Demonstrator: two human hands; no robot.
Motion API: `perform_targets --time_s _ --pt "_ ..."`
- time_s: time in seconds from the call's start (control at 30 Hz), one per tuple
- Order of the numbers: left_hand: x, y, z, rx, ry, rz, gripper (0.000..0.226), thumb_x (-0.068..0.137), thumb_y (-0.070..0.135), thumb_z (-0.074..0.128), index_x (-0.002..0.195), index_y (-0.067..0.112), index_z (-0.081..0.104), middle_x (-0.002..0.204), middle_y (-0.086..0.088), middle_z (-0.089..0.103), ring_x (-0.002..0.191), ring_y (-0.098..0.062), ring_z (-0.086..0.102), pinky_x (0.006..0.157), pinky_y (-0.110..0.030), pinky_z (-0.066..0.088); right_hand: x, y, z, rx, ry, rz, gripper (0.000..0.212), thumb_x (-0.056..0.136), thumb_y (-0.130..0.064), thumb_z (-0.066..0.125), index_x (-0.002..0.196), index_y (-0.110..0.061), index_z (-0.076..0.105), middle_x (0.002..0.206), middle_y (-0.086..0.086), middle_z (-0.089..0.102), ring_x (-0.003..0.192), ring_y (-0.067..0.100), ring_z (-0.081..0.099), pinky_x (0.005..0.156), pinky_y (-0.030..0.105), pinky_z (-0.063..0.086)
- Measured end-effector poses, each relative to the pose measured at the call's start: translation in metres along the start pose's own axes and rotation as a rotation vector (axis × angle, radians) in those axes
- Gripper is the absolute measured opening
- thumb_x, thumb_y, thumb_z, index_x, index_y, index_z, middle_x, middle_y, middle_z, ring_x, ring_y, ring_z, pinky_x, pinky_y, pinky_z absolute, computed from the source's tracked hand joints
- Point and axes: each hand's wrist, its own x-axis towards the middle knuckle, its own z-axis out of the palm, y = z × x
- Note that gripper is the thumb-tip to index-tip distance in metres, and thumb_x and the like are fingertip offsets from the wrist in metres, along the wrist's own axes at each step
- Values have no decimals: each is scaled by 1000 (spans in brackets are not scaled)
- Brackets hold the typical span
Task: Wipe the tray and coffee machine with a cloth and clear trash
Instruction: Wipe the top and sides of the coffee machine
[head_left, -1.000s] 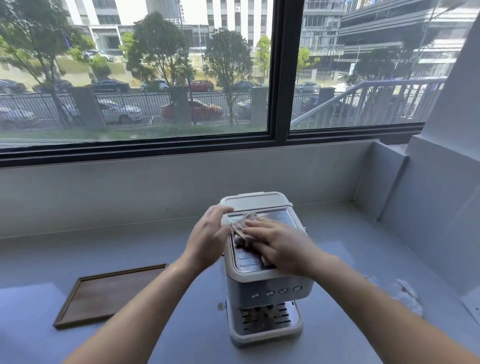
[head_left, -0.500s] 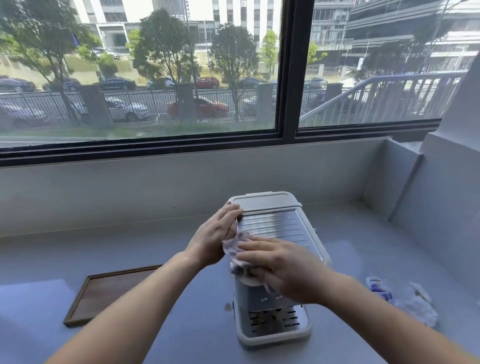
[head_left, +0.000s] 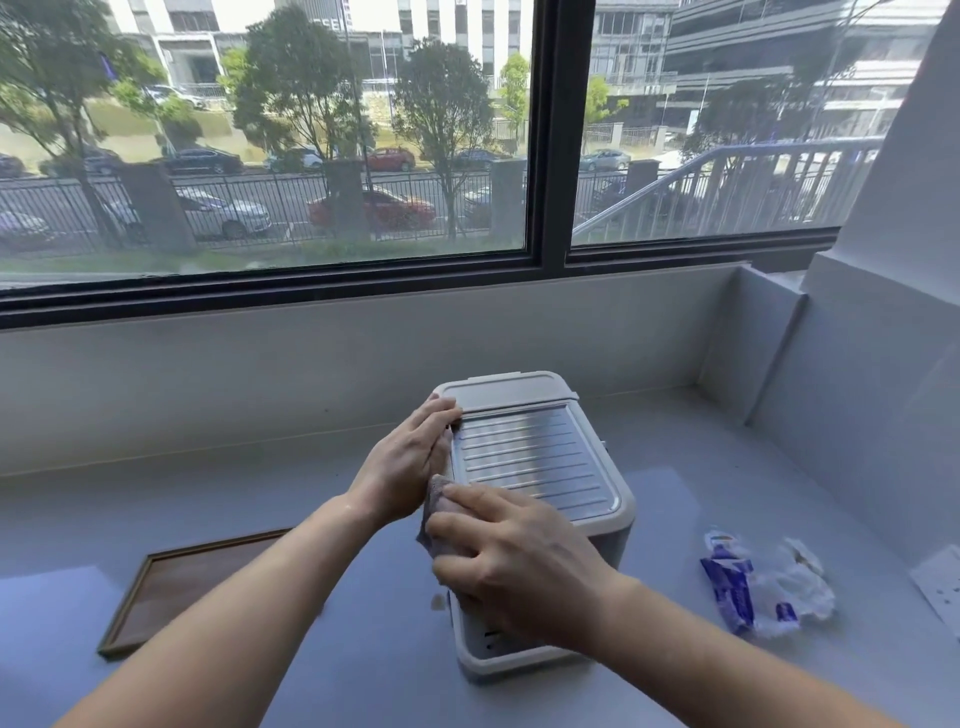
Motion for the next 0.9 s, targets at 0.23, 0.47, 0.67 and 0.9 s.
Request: perform_targets --time_s 0.23,0.47,0.67,0.9 --pt "-1 15 -8 29 -32 -18 34 103 17 40 134 13 53 147 2 45 140 -9 32 112 -20 25 -75 23 18 193 324 98 4 88 -14 65 88 -15 69 134 5 59 135 29 46 105 45 42" --pt "22 65 -18 278 -221 -210 19 93 18 38 103 11 53 116 -3 53 120 -23 42 107 -35 31 -99 27 37 400 621 496 18 92 -12 62 106 -10 73 138 6 56 133 35 46 105 50 40" --pt "10 107 15 244 -317 -255 65 96 47 33 151 16 20 162 -6 10 149 -20 1 121 -42 8 -79 39 25 803 705 965 24 99 -21 53 116 -24 70 129 -12 62 126 7 52 103 18 39" --pt "5 106 25 394 -307 -182 68 95 54 23 152 18 15 163 -5 7 150 -18 0 122 -40 2 -59 115 15 832 272 1117 25 101 -30 47 100 -28 72 93 -11 74 91 11 66 83 39 51"
